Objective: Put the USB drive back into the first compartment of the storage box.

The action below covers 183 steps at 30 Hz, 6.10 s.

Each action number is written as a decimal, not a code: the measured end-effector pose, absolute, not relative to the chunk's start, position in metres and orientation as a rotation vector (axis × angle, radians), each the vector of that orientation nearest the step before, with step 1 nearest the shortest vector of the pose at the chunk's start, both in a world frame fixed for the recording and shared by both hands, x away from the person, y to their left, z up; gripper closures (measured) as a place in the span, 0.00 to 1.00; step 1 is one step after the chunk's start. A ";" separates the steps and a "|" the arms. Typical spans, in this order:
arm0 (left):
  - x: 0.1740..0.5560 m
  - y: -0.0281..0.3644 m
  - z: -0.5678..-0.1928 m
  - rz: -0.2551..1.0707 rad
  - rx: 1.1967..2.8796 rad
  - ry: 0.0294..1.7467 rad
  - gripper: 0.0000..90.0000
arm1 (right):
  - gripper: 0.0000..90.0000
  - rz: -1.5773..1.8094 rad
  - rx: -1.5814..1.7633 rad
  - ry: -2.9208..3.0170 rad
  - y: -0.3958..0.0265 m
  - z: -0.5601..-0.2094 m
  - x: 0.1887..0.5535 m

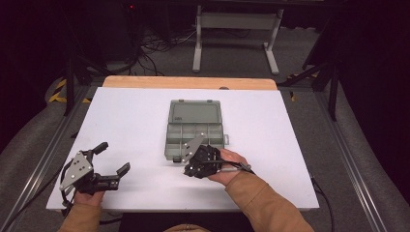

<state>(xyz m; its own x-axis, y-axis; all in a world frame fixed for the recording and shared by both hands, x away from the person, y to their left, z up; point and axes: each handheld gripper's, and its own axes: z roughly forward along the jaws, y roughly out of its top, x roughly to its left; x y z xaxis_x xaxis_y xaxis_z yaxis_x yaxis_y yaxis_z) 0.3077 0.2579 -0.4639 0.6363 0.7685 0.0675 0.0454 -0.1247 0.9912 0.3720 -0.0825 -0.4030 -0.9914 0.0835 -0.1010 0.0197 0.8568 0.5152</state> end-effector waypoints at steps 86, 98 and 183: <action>0.309 0.260 -0.465 0.703 1.594 0.699 0.01 | 0.87 1.075 0.509 2.659 -0.056 -0.415 0.486; 0.309 0.261 -0.465 0.707 1.591 0.701 0.01 | 0.87 1.059 0.538 2.657 -0.051 -0.424 0.496; 0.308 0.260 -0.464 0.708 1.598 0.700 0.01 | 0.05 1.301 0.440 2.490 -0.100 -0.368 0.427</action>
<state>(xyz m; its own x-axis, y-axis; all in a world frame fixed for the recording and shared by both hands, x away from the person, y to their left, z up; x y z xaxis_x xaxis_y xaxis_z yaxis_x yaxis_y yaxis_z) 0.3077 0.2596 -0.4642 0.6345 0.7704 0.0628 0.0548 -0.1258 0.9905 0.4272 -0.1004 -0.3683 -0.9091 0.3993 -0.1183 0.1309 0.5435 0.8292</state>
